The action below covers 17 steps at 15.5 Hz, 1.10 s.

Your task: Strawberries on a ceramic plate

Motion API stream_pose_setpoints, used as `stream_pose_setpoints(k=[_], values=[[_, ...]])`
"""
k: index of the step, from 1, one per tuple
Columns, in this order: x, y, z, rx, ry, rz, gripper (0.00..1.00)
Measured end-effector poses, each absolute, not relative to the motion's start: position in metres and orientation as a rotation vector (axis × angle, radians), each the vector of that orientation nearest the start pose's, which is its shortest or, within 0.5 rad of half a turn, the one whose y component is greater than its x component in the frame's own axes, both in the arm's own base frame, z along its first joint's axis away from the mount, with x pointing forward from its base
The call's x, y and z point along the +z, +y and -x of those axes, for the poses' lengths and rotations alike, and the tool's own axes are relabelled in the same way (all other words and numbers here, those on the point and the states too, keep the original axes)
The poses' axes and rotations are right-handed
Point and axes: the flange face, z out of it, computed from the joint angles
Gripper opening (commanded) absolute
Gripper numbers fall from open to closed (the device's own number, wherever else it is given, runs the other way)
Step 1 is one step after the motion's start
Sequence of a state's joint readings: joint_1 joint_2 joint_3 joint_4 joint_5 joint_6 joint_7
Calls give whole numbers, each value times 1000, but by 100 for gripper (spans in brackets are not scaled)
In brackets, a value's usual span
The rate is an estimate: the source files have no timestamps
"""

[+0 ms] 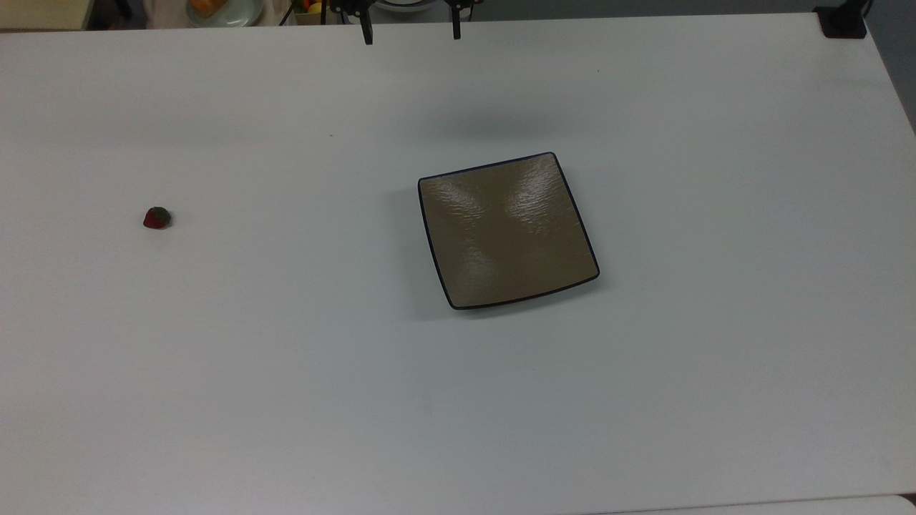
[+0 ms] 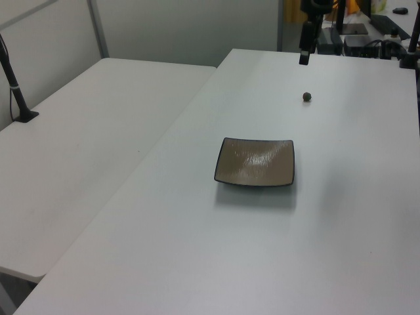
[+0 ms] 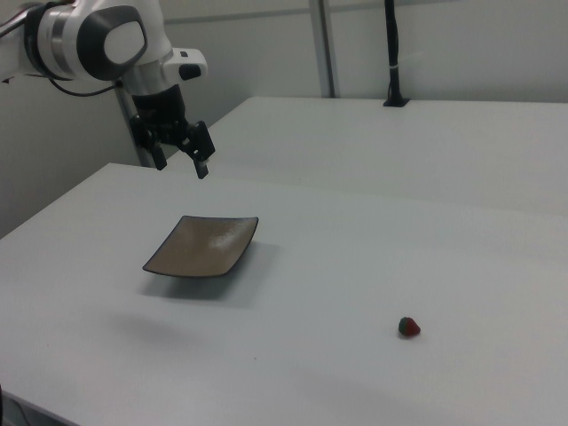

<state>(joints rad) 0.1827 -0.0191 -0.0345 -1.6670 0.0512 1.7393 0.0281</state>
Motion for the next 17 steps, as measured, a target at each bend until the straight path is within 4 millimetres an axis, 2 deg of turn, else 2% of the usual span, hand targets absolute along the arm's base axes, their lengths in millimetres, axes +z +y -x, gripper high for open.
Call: stream_pose_setpoints(k=[17], values=[[601,84,-557,-120,-169,3077,100]])
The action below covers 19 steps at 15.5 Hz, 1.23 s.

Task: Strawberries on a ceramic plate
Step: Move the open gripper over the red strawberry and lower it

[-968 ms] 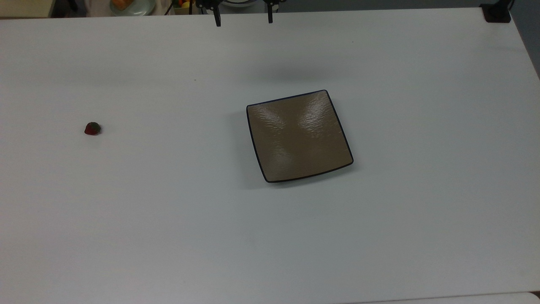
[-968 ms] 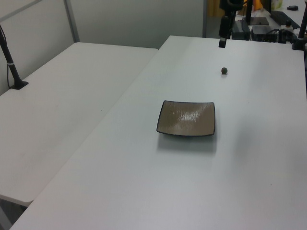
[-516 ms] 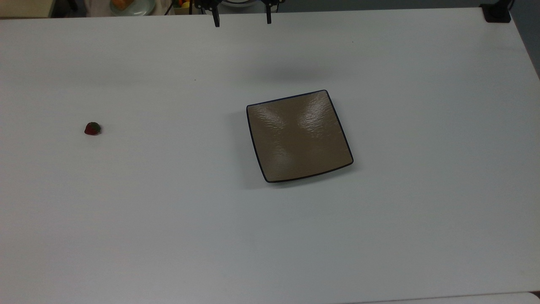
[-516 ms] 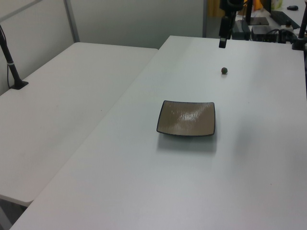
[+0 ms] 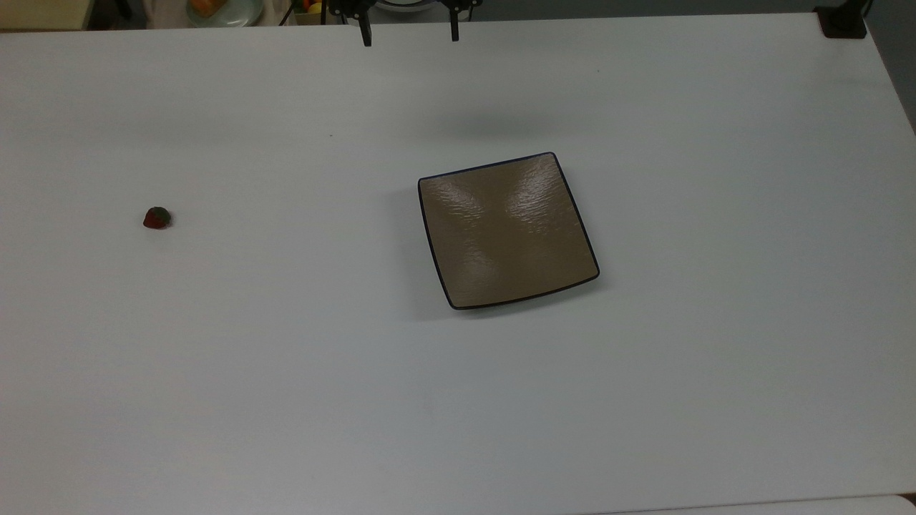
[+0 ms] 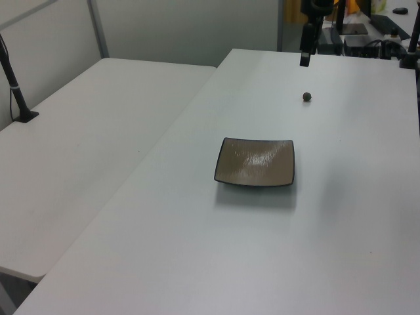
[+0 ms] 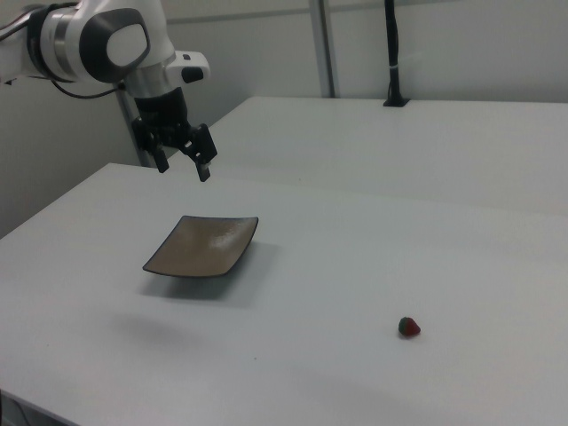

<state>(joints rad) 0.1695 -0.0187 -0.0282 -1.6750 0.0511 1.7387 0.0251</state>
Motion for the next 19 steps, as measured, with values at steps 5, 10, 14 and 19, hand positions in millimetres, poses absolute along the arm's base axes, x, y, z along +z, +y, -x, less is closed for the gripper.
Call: stream_pose_setpoints(k=[5,10,14,19], values=[[600,27,-562,-123,-28,3088,100],[581,-61,-568,-86,-4,3100,100],[552,-121,-578,-80,-62,3119,100],[488,-164,-608,-91,-81,3177,100]])
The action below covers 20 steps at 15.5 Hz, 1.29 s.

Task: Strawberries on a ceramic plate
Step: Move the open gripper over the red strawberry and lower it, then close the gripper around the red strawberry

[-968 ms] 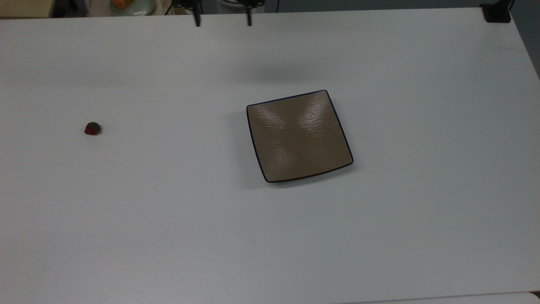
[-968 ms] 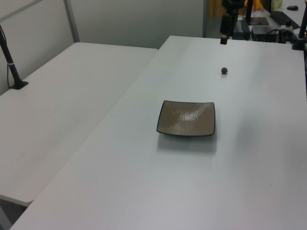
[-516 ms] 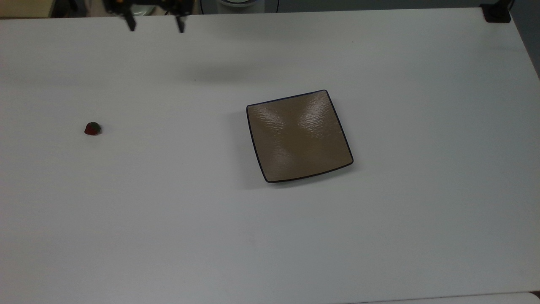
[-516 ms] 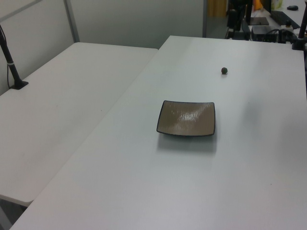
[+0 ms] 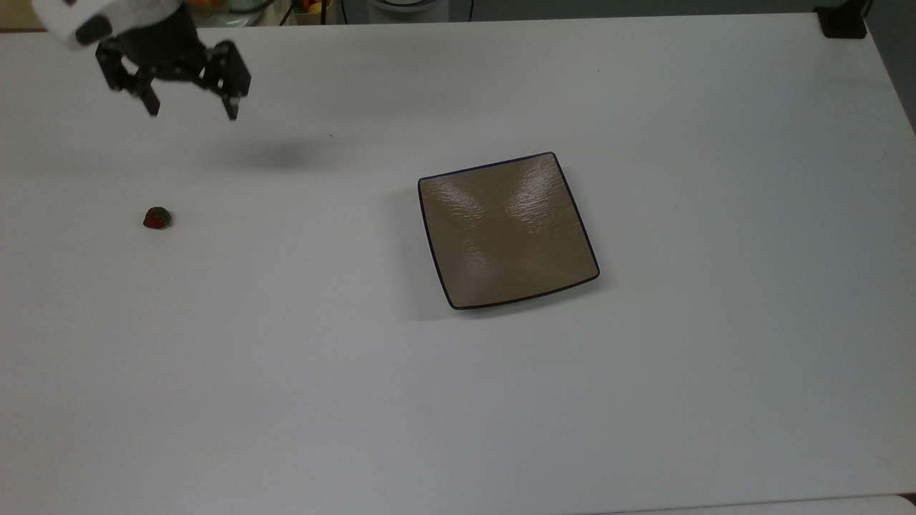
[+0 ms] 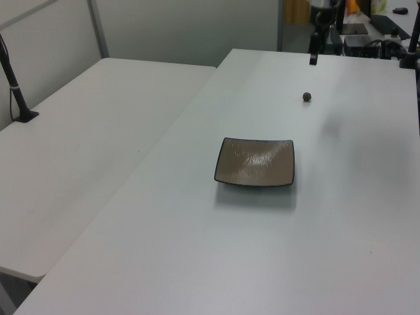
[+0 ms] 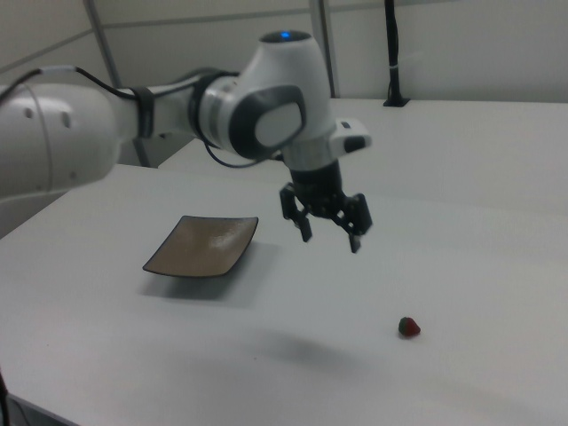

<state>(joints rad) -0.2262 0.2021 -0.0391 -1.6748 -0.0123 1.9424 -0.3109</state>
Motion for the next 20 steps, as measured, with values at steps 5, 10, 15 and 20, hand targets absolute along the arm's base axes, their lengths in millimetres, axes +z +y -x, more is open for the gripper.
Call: stream_pose_setpoints(k=[5,10,15,20], values=[[416,-201,-634,-150,-139,3199,100],[359,-225,-641,-116,-262,3207,100],[331,-241,-644,-143,-268,3230,98],[317,-247,-644,-138,-281,3235,62]])
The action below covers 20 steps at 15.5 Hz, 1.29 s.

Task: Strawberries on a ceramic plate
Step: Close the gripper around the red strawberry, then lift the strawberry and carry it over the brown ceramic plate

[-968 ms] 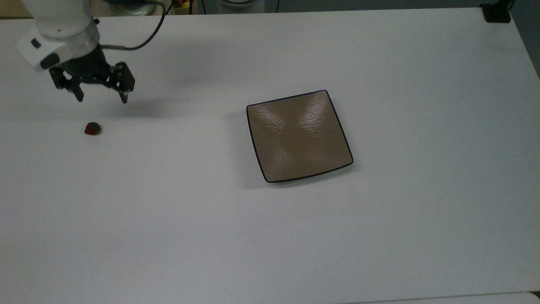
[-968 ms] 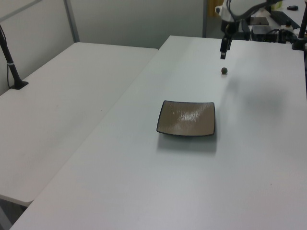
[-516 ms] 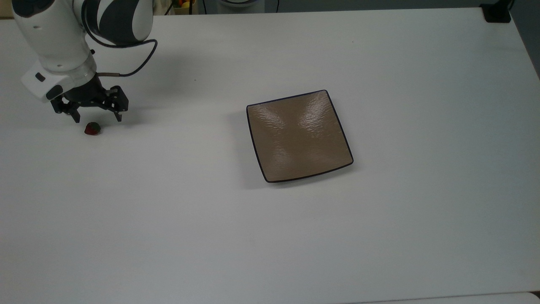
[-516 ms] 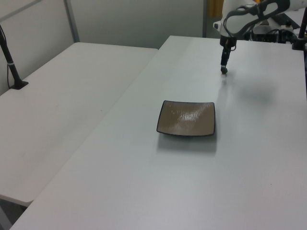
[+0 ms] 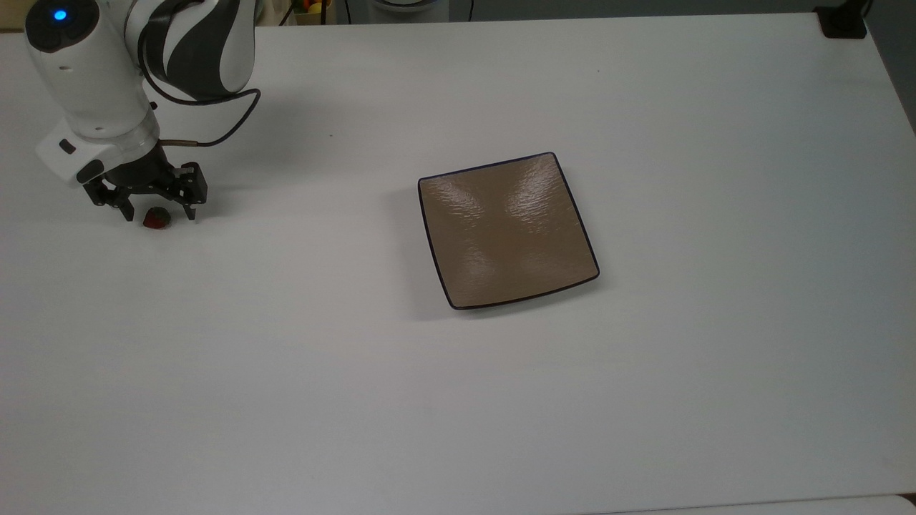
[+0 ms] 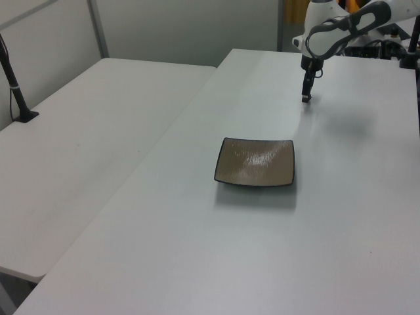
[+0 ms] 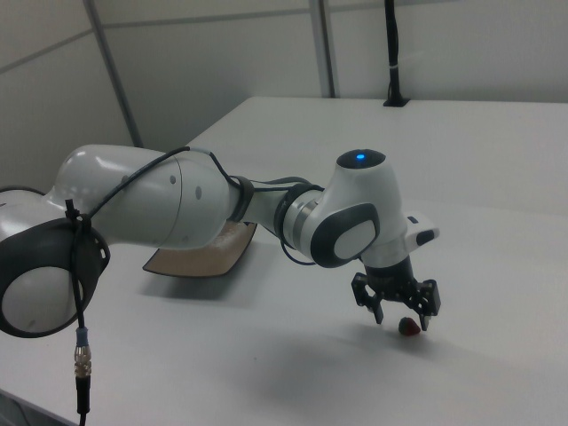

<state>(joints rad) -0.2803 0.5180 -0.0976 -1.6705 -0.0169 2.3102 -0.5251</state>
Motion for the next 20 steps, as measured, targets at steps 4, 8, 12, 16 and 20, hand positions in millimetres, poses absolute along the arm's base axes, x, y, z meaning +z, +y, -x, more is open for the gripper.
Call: stream_pose_setpoints(k=[4,8,12,16,20], values=[[314,-249,-643,-128,-315,3232,21],[316,-253,-643,-132,-306,3238,2],[318,-253,-643,-135,-306,3238,3],[354,-242,-640,-64,-318,3212,3],[417,-195,-634,-18,-388,3157,3]])
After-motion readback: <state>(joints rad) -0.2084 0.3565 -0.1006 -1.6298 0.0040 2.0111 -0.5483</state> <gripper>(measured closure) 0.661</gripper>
